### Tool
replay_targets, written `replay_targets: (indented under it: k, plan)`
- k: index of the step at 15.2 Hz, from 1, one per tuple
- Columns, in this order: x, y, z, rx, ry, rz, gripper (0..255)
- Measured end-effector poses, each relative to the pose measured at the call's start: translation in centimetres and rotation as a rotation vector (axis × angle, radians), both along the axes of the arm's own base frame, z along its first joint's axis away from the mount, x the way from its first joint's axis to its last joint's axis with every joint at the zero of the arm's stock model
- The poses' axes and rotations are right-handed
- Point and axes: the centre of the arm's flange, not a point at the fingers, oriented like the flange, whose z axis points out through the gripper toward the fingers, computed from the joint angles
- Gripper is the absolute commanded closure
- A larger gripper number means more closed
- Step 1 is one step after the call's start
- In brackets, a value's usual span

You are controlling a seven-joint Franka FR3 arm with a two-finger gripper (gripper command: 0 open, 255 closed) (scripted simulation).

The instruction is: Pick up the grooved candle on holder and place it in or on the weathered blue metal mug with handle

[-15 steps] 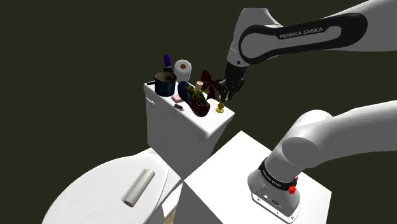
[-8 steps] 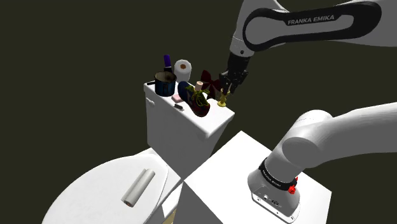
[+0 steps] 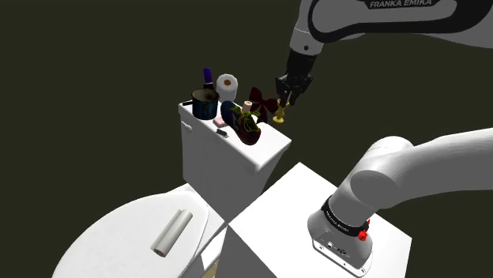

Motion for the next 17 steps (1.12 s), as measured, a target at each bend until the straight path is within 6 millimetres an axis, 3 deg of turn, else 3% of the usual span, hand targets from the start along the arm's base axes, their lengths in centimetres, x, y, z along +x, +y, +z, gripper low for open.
replay_targets:
  k: [5,11,17]
  plan:
    - [0.5,0.1,2.5,0.0,0.0,0.0,255]
    - [7.3,1.4,3.1,0.0,0.0,0.0,255]
    - [15.4,3.1,3.8,0.0,0.001,0.0,255]
